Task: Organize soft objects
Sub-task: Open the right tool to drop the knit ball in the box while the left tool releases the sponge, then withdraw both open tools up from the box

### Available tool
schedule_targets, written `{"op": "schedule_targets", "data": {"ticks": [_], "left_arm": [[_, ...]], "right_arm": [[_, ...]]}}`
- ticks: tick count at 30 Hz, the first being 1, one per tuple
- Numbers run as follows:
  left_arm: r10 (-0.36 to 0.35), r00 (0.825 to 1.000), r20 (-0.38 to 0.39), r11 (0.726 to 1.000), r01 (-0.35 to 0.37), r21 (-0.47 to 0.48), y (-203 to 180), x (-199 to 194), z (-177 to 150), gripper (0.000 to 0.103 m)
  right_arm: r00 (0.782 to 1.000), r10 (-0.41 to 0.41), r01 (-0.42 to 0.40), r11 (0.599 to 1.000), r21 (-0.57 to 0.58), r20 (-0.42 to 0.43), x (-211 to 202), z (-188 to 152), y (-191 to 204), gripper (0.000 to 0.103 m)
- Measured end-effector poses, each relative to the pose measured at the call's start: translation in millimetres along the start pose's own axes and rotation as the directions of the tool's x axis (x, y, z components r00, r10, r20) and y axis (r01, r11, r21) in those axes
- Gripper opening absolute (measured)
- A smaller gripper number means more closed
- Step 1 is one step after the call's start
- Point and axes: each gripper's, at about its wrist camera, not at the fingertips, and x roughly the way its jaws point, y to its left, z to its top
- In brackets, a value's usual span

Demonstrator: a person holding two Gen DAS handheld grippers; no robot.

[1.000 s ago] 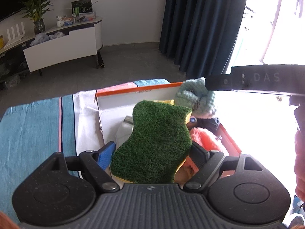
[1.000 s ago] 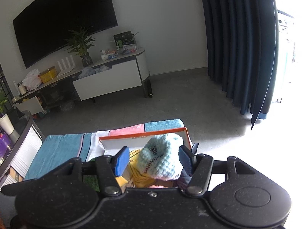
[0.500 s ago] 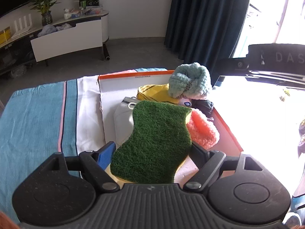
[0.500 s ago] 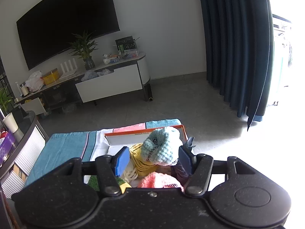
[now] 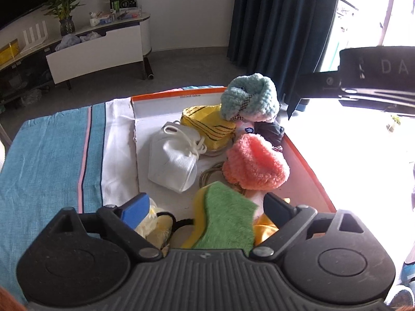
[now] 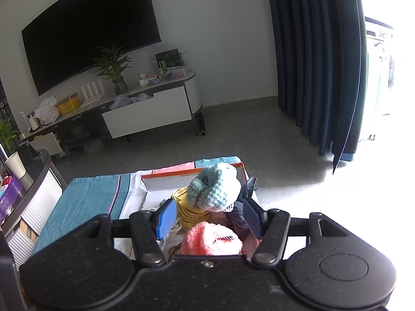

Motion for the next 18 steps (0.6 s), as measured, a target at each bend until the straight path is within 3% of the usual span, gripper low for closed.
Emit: {"op": "schedule_targets", "data": {"ticks": [18], "left_arm": [[0.092,0.994,0.062,0.995,-0.090,-0.048,6,-30,3,0.102]], "right_arm": [[1.000,-0.013,0.012,1.000,-0.018,-0.013,-19,-18,-7,0.072]]}}
